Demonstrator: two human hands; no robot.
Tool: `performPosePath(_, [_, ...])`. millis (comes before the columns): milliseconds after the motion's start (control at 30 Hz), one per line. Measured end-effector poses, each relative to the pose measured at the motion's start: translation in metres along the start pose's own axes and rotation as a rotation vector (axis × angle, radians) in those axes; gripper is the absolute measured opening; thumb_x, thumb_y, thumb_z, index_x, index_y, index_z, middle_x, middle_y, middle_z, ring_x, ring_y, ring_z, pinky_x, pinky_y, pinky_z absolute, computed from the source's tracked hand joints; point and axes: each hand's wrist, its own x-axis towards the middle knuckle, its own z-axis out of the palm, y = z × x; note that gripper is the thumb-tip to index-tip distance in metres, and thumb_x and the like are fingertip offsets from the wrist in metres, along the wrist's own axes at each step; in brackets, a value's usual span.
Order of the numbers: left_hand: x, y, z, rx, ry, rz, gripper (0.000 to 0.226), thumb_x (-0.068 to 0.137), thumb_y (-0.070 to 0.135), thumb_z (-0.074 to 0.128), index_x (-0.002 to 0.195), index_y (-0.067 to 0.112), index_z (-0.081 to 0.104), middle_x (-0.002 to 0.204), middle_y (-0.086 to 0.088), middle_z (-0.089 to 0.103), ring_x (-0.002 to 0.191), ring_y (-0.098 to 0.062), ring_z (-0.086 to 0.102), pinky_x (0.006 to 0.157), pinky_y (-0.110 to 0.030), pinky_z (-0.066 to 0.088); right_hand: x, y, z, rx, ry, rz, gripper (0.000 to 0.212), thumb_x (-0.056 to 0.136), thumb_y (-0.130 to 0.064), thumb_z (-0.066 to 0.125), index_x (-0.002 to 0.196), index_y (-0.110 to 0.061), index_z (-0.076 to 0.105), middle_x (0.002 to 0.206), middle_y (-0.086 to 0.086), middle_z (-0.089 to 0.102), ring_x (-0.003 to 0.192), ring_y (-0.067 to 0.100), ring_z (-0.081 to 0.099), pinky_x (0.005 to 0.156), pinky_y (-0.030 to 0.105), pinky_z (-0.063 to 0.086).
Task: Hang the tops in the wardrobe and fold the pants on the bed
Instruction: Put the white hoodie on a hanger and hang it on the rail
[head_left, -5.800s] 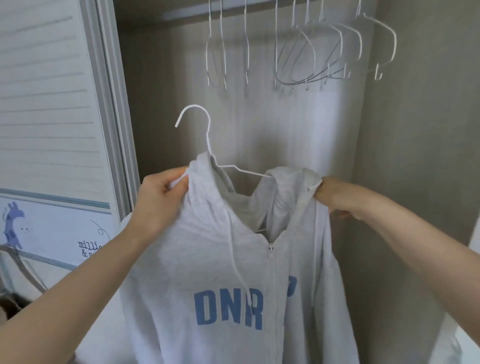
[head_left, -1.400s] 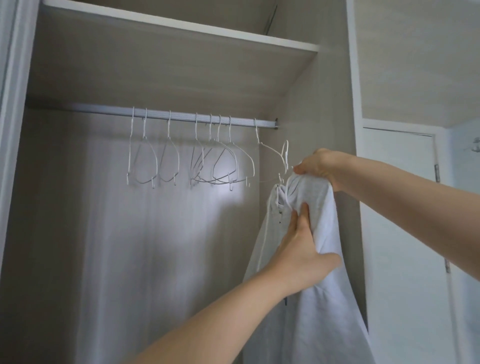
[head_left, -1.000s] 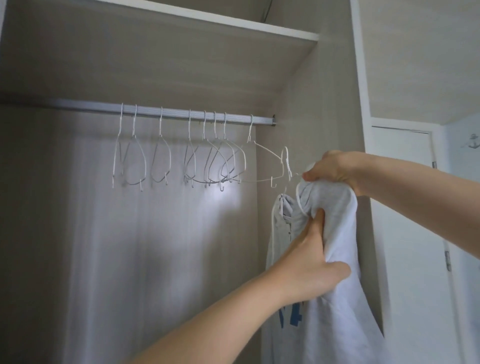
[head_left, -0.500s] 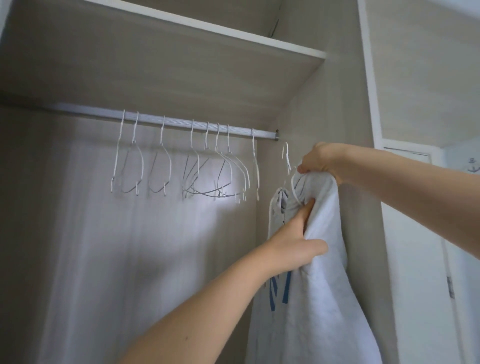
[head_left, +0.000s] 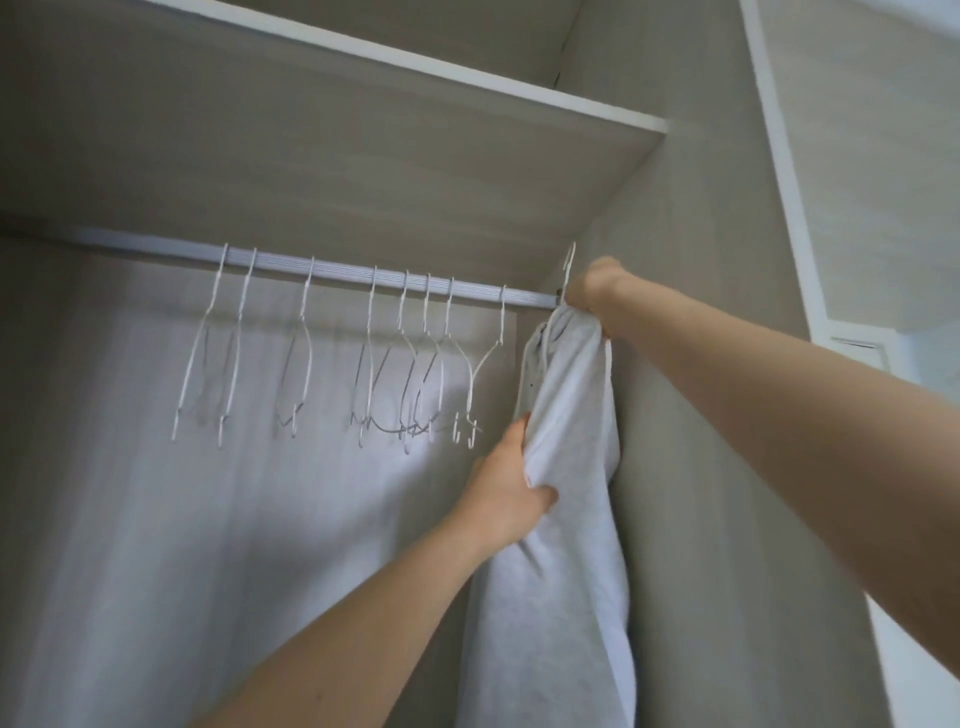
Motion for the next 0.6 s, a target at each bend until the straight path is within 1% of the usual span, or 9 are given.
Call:
performPosePath(100, [0.008,-0.017,0.005,0.006,0.038,-0.011,0.037,0.09,0.016,0.065,0.125,0.017,0.052,0.113,-0.003,0.063,0.097,-0.017,0.064,0.085,-0.033,0.056,0.02,0.006,0.015,-0.107,0.063,-0.021,0.031,0.092,-0.008,0.055,0.065,-0.009,0.039,0.077,0.007,0.052,0.086,0.02,0.051,0.073,0.026,0.04])
performPosePath(167, [0.012,-0.023,0.008,0.013,0.048,-0.001,0.026,0.092,0.016,0.063,0.116,0.016,0.054,0.105,-0.005,0.064,0.09,-0.017,0.065,0.08,-0.033,0.057,0.025,0.011,0.024,-0.185,0.051,-0.035,0.031,0.092,-0.01,0.056,0.065,-0.006,0.042,0.073,0.008,0.051,0.083,0.023,0.053,0.069,0.027,0.04])
performPosePath(233, [0.016,-0.03,0.012,0.03,0.039,0.008,0.026,0.093,0.016,0.062,0.118,0.014,0.054,0.107,-0.006,0.065,0.093,-0.02,0.065,0.082,-0.033,0.056,0.031,0.02,0.032,-0.214,0.012,-0.058,0.021,0.093,-0.01,0.054,0.073,-0.003,0.05,0.087,0.012,0.053,0.083,0.023,0.052,0.071,0.029,0.042])
performPosePath(267, [0.018,-0.035,0.015,0.042,0.028,0.008,0.027,0.094,0.016,0.061,0.119,0.013,0.054,0.109,-0.007,0.065,0.095,-0.021,0.065,0.083,-0.033,0.055,0.034,0.025,0.036,-0.205,-0.017,-0.047,0.011,0.093,-0.009,0.053,0.085,-0.002,0.054,0.093,0.013,0.051,0.084,0.022,0.05,0.073,0.028,0.041])
performPosePath(300, [0.019,-0.039,0.018,0.055,0.013,0.007,0.025,0.094,0.016,0.061,0.118,0.012,0.054,0.109,-0.007,0.065,0.095,-0.021,0.065,0.083,-0.033,0.055,0.038,0.033,0.04,-0.185,-0.036,-0.061,0.009,0.093,-0.008,0.051,0.099,-0.003,0.056,0.097,0.012,0.049,0.086,0.021,0.047,0.076,0.028,0.04])
performPosePath(367, [0.019,-0.048,0.025,0.076,-0.02,0.004,0.023,0.095,0.016,0.06,0.116,0.011,0.055,0.106,-0.009,0.066,0.093,-0.022,0.065,0.083,-0.036,0.055,0.044,0.045,0.047,-0.182,-0.083,-0.073,0.029,0.095,-0.008,0.048,0.121,0.0,0.055,0.1,0.011,0.046,0.089,0.021,0.043,0.078,0.028,0.037])
performPosePath(433, [0.018,-0.054,0.03,0.088,-0.022,0.011,0.021,0.094,0.016,0.059,0.115,0.01,0.056,0.104,-0.01,0.066,0.092,-0.023,0.065,0.082,-0.038,0.055,0.044,0.052,0.05,-0.212,-0.112,-0.092,0.034,0.095,-0.009,0.048,0.126,0.004,0.053,0.1,0.01,0.045,0.092,0.024,0.047,0.078,0.029,0.037])
performPosePath(500, [0.016,-0.058,0.036,0.093,-0.031,0.016,0.021,0.094,0.015,0.059,0.114,0.01,0.056,0.102,-0.012,0.066,0.091,-0.025,0.065,0.082,-0.04,0.054,0.039,0.056,0.051,-0.264,-0.135,-0.096,0.034,0.095,-0.01,0.05,0.126,0.005,0.053,0.1,0.011,0.045,0.107,0.033,0.055,0.078,0.031,0.036])
performPosePath(600, [0.007,-0.059,0.047,0.069,-0.061,0.04,0.02,0.094,0.014,0.057,0.114,0.01,0.056,0.102,-0.011,0.065,0.093,-0.023,0.065,0.083,-0.038,0.053,0.034,0.062,0.052,-0.326,-0.135,-0.103,0.035,0.096,-0.01,0.049,0.127,0.005,0.052,0.101,0.011,0.045,0.122,0.036,0.05,0.078,0.031,0.035])
